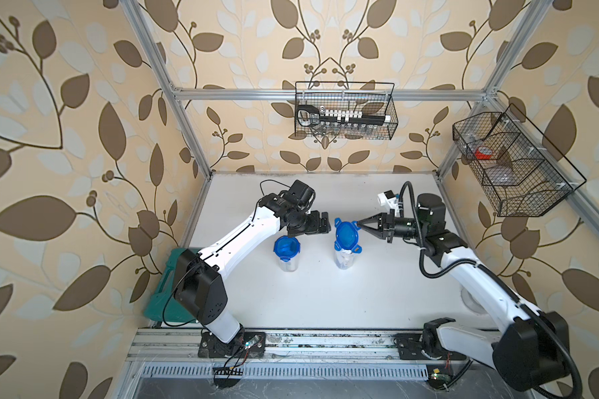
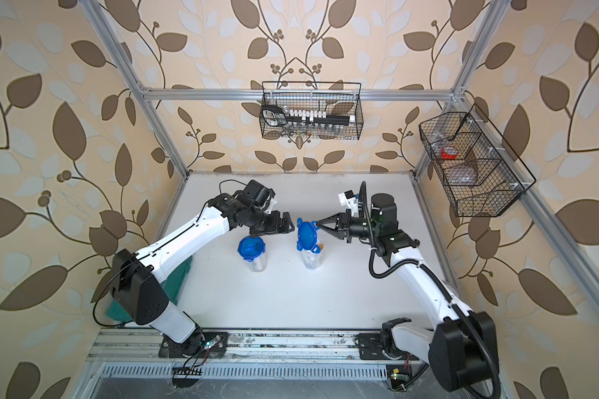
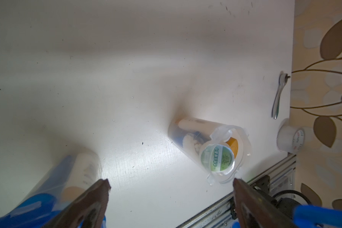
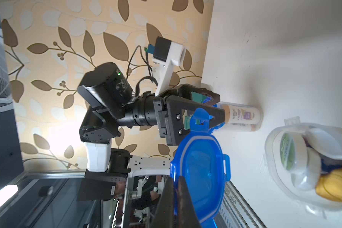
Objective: Take out toiletry kits
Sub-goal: Open the lid of the container, then place the lid at the center of the board.
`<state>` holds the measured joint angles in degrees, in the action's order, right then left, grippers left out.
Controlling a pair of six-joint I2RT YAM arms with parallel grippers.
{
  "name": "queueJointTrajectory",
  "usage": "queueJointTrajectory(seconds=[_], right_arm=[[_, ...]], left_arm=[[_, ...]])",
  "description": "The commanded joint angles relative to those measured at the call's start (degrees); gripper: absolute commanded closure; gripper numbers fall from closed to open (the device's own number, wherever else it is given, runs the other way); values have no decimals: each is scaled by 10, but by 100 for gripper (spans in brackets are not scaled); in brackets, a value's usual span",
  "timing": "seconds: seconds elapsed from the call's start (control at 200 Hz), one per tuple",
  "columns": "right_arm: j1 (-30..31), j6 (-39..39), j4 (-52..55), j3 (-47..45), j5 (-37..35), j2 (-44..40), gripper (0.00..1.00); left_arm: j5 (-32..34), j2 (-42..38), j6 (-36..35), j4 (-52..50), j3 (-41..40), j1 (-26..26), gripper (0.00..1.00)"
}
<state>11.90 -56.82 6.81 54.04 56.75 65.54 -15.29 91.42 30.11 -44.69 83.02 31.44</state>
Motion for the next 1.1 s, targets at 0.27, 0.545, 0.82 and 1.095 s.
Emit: queueJointTrajectory(seconds=[0.27, 0.545, 0.82, 1.095], right_arm=[[65, 245, 552, 37, -523, -123, 100], [321, 58, 592, -33, -817, -44, 100], [447, -26, 581, -69, -870, 41, 100], [480, 24, 450, -83, -841, 123, 100]], left_arm=[[-80, 23, 24, 25, 39, -29, 19], [-107, 45, 35, 41, 32, -30, 25], [-110, 58, 48, 60, 21, -31, 27], [-109, 64, 60, 71, 12, -31, 29]])
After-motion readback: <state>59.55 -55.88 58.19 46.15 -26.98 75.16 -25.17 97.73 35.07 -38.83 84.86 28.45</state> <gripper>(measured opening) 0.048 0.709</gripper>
